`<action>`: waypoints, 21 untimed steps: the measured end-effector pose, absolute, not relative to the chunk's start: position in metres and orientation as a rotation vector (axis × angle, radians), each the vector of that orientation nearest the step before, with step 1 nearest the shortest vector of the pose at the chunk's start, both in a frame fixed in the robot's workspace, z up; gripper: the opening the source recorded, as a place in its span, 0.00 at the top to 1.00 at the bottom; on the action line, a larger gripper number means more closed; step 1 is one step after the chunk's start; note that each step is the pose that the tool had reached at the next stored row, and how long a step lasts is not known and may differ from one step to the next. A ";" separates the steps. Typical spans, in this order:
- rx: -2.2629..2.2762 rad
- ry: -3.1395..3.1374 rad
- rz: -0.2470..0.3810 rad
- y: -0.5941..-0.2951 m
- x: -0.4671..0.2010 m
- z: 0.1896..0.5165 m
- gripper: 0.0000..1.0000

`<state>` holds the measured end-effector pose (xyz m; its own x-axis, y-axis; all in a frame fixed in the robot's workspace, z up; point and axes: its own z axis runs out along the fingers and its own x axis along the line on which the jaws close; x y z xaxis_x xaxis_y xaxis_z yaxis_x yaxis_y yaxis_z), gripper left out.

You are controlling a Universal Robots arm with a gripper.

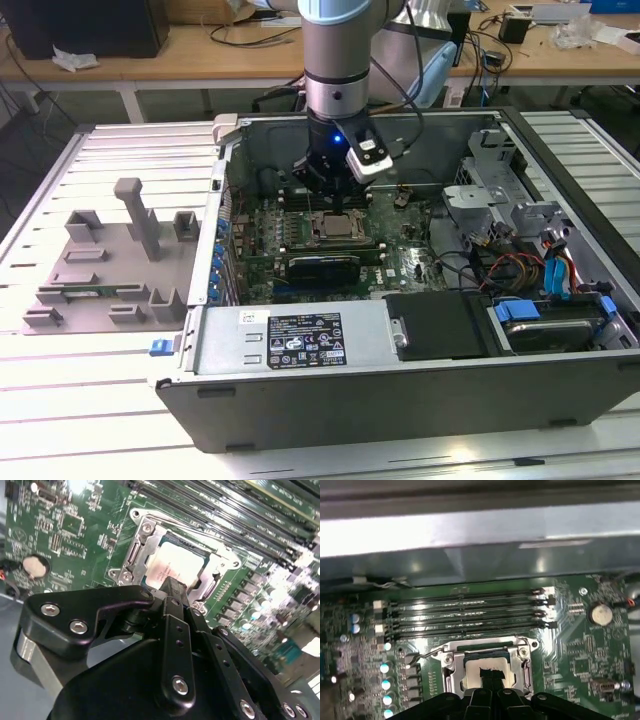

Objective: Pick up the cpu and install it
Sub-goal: 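Close the cpu cover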

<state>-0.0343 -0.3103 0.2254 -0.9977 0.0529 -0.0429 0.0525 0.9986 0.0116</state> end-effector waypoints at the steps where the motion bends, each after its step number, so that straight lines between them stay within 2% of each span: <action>1: 0.063 3.098 0.010 -0.310 -0.034 0.225 0.89; 6: 0.052 3.099 -0.009 -0.310 -0.035 0.225 0.89; 21: 0.038 3.099 -0.008 -0.315 -0.054 0.212 0.89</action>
